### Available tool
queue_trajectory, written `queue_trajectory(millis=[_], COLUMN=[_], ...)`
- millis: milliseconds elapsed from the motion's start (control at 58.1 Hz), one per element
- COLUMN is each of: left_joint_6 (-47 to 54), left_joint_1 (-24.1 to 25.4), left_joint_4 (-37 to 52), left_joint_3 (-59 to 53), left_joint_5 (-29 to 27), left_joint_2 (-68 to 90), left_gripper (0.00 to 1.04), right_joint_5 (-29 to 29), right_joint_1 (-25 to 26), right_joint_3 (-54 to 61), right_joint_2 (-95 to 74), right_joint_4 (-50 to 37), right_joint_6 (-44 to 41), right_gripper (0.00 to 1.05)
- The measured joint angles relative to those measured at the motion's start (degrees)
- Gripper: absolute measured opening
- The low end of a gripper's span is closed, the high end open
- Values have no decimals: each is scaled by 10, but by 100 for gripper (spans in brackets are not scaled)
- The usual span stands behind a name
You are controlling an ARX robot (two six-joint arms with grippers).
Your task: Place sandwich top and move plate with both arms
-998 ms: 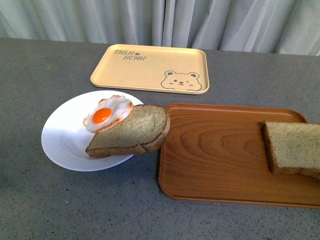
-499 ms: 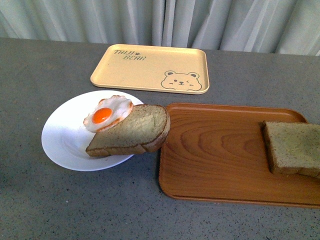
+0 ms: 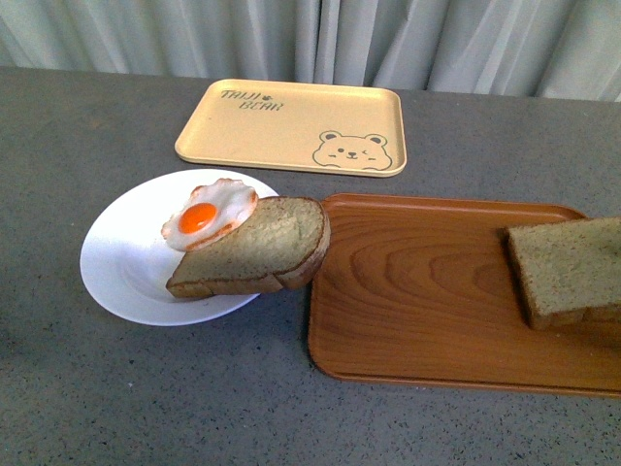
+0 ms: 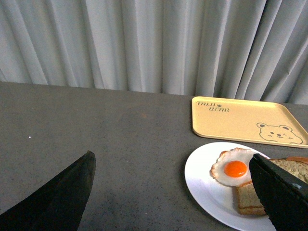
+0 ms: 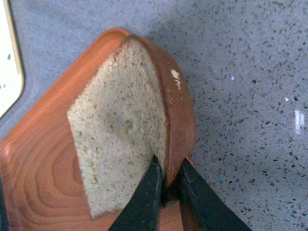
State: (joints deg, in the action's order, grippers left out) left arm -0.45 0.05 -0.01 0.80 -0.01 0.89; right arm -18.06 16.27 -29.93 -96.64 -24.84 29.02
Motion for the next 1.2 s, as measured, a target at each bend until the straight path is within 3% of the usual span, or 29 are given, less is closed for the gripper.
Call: queue_trajectory(millis=[172,327,516,723,1204], left_joint_6=[0,0,0,0,0], left_joint_1=[0,0,0,0,0], left_joint_4=[0,0,0,0,0], left_joint_3=[0,0,0,0,0], left_joint_5=[0,0,0,0,0], left_joint_2=[0,0,0,0,0], left_gripper=[96,96,96,96,96], right_joint_5=[-6,5,43,75,127], right_joint_1=[-23,-85,-191,-353,-476], right_joint_3=[-17,-74,-141,-224,-264], right_joint_2=[65,101,85,-51,-141], right_joint_4=[36,36,-11,-85,-91], right_joint_6=[22,66,109,135,139], right_gripper=[2,2,2,2,2])
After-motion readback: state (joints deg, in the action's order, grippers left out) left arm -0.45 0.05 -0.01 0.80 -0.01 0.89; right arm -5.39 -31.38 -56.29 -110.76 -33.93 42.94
